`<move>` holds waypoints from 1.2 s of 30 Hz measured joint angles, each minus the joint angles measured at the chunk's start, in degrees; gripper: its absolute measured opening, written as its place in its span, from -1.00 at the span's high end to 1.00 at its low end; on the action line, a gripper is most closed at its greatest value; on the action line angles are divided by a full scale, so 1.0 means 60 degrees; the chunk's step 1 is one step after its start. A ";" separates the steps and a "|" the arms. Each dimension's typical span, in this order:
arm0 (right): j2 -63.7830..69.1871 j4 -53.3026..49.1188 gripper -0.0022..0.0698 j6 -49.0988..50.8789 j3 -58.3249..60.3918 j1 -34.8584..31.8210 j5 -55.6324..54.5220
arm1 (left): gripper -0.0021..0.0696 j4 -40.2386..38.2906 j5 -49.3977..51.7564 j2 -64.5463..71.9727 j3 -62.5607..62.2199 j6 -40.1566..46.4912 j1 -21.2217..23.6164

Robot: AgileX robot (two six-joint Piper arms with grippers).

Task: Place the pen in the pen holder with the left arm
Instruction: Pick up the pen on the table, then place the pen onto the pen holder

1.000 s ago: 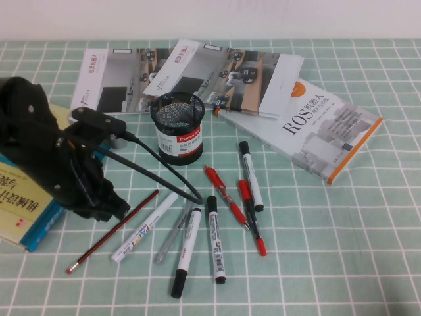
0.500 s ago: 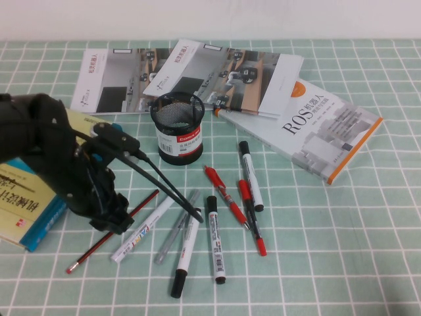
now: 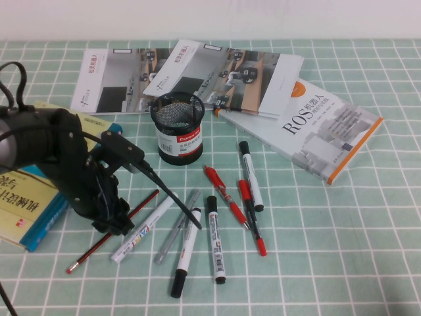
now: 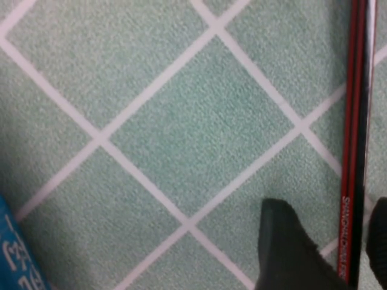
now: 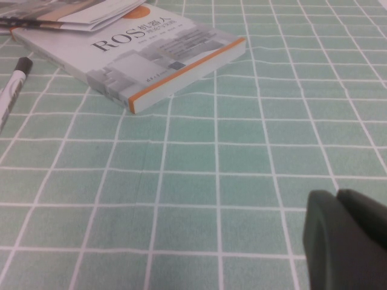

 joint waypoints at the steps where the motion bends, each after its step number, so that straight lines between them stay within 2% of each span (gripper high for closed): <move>1: 0.0000 0.0000 1.00 0.0000 0.0000 0.0000 0.0000 | 0.18 0.0100 0.0025 0.0000 -0.0022 0.0000 -0.0062; 7: 0.0000 0.0000 1.00 0.0000 0.0000 0.0000 0.0000 | 0.44 0.0663 0.0139 0.0117 -0.0123 0.0000 -0.0376; 11: 0.0000 0.0000 1.00 0.0000 0.0000 0.0000 0.0000 | 0.78 0.0751 0.0243 0.0117 -0.0123 0.0000 -0.0538; 13: 0.0000 0.0000 1.00 0.0000 0.0000 0.0000 0.0000 | 0.85 0.0751 0.0260 0.0117 -0.0135 0.0000 -0.0542; 21: 0.0000 0.0000 1.00 0.0000 0.0000 0.0000 0.0000 | 0.87 0.0811 0.0318 -0.0138 -0.0059 -0.0710 -0.0542; 26: 0.0000 0.0000 1.00 0.0000 0.0000 0.0000 0.0000 | 0.87 0.0734 0.0187 -0.1692 0.0079 -0.1676 -0.0560; 32: 0.0000 0.0000 1.00 0.0000 0.0000 0.0000 0.0000 | 0.87 -0.0041 -0.1279 -0.3956 0.0464 -0.1856 -0.0560; 36: 0.0000 0.0000 1.00 0.0000 0.0000 0.0000 0.0000 | 0.87 -0.1537 -0.3088 -0.5086 0.1115 -0.1158 -0.0560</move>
